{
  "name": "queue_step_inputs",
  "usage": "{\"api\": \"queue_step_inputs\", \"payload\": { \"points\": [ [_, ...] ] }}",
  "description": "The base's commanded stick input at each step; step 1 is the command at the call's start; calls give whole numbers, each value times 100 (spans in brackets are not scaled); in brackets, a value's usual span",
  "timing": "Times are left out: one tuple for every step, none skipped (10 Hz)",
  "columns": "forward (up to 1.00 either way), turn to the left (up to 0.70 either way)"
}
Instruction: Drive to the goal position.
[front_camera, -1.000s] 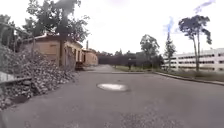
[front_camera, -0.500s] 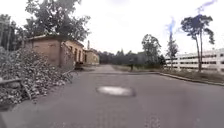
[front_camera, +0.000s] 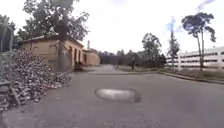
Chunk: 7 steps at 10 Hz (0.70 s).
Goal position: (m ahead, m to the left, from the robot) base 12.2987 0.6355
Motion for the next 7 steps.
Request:
{"api": "queue_step_inputs", "payload": {
  "points": [
    [70,0],
    [70,0],
    [70,0],
    [70,0],
    [70,0],
    [70,0],
    [70,0]
  ]
}}
